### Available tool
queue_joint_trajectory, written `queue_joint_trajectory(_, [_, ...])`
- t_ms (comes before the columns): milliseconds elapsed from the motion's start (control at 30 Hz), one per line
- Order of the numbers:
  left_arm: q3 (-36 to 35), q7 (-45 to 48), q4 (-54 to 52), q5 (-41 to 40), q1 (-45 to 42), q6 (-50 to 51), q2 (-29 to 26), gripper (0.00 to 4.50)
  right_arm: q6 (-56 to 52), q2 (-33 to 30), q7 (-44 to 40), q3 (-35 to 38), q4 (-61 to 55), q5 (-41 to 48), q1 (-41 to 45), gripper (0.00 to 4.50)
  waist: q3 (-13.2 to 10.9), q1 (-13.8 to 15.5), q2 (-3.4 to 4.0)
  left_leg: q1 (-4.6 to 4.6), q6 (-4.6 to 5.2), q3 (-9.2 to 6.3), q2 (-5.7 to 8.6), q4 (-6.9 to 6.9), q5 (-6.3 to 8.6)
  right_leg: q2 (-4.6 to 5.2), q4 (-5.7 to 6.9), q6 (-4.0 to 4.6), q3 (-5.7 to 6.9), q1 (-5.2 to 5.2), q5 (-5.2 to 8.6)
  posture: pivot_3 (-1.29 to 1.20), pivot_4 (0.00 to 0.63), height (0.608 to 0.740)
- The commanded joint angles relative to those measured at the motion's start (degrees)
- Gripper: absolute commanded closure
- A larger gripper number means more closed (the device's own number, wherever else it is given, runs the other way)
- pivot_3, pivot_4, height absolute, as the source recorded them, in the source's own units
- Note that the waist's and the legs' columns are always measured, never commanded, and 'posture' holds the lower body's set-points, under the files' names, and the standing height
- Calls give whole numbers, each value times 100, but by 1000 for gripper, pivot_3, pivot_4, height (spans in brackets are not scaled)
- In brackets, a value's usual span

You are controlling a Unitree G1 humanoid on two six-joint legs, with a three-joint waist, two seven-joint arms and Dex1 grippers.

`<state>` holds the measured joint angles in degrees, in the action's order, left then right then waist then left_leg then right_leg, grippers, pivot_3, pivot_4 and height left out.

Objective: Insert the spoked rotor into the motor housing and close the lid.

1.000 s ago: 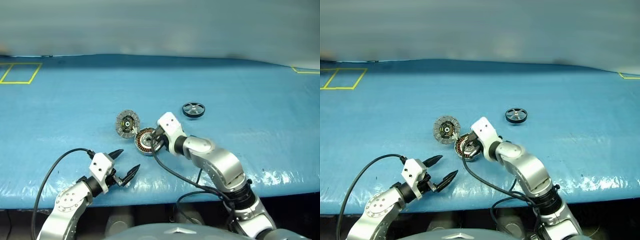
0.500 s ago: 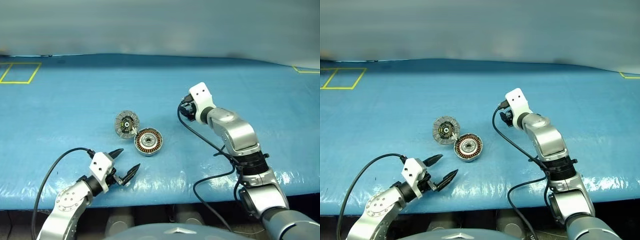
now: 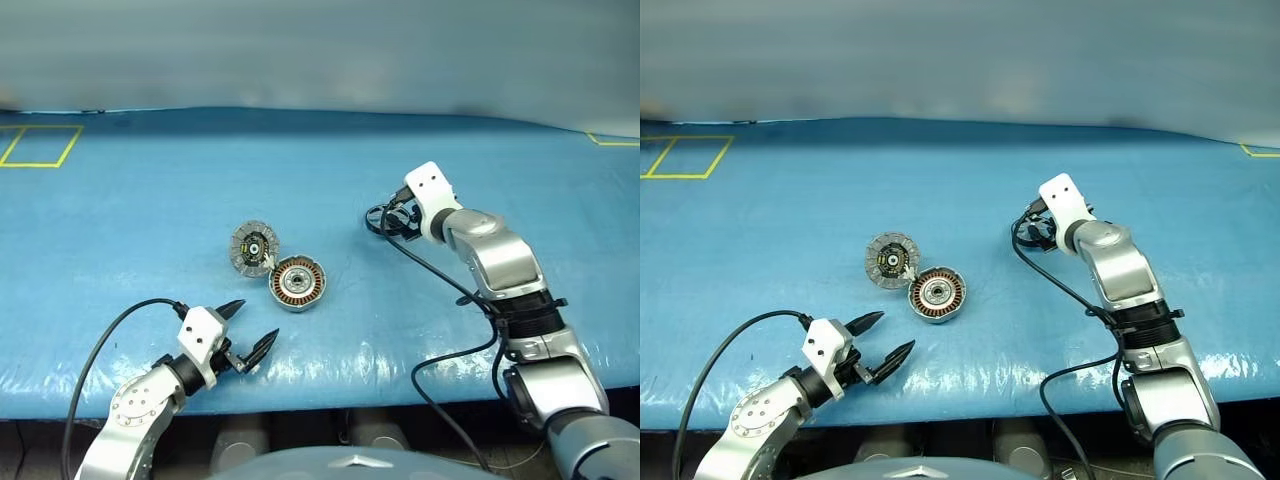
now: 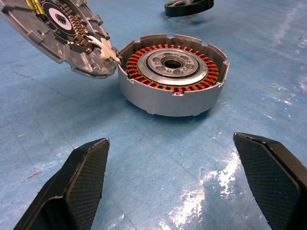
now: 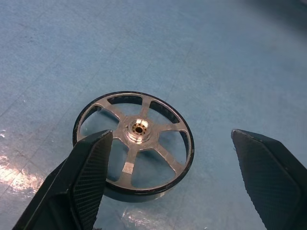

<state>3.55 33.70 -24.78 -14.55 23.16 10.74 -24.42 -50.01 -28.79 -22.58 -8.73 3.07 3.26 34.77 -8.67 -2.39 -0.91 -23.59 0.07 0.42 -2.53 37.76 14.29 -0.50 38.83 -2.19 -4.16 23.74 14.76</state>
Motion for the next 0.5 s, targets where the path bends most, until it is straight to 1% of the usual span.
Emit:
queue_joint_trajectory(33, [43, -14, -65, 15, -8, -123, 46, 0, 9, -39, -100, 12, 16, -62, 50, 331, 0, 5, 0, 0, 0, 0, 0, 0, 0, 0, 0, 0, 0, 0, 0, 0, 150, 740])
queue_joint_trajectory(367, [42, -43, -43, 42, -22, -145, 87, 0, 166, 77, -183, -89, 468, -159, 66, 331, -1, 11, 1, 0, 0, 1, 1, 1, 0, 0, 0, -1, -1, -1, -1, 0, 150, 740])
queue_joint_trajectory(500, [20, -57, -50, 45, 4, -156, 108, 0, 185, 128, -199, -118, 486, -174, 28, 331, -1, 9, 2, 0, 0, 1, 1, 1, 0, 0, 0, -1, -1, -1, -1, 0, 150, 740])
